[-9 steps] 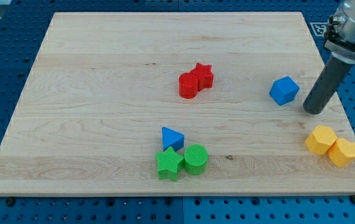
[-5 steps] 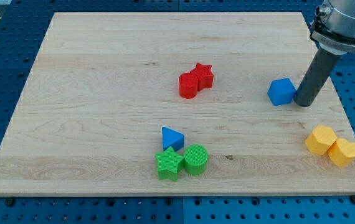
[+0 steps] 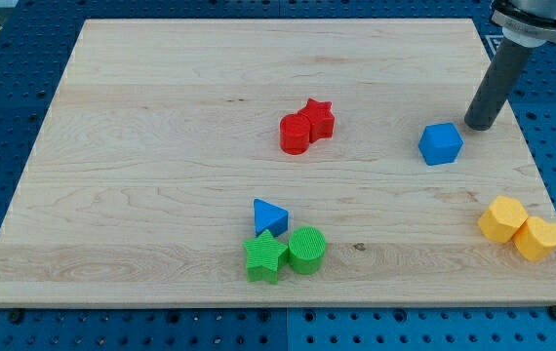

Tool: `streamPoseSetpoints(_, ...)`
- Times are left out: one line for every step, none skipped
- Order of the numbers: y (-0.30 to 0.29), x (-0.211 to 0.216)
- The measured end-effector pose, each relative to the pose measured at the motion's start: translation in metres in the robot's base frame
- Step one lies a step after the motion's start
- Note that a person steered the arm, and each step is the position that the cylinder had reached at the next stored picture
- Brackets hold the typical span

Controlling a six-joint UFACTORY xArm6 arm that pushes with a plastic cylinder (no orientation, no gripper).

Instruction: Move blue cube towards bottom center

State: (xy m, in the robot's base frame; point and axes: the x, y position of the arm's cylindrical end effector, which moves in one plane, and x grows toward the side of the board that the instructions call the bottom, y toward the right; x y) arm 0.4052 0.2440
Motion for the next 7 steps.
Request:
streamPoseSetpoints(-0.013, 0.012)
streamPoseSetpoints(-0.02, 0.033)
streamPoseSetpoints(-0.034, 0.041)
streamPoseSetpoints(-0.043, 0.027)
streamPoseSetpoints(-0.05, 0.02)
streamPoseSetpoints(-0.078, 0.047)
streamPoseSetpoints(-0.1, 0.069)
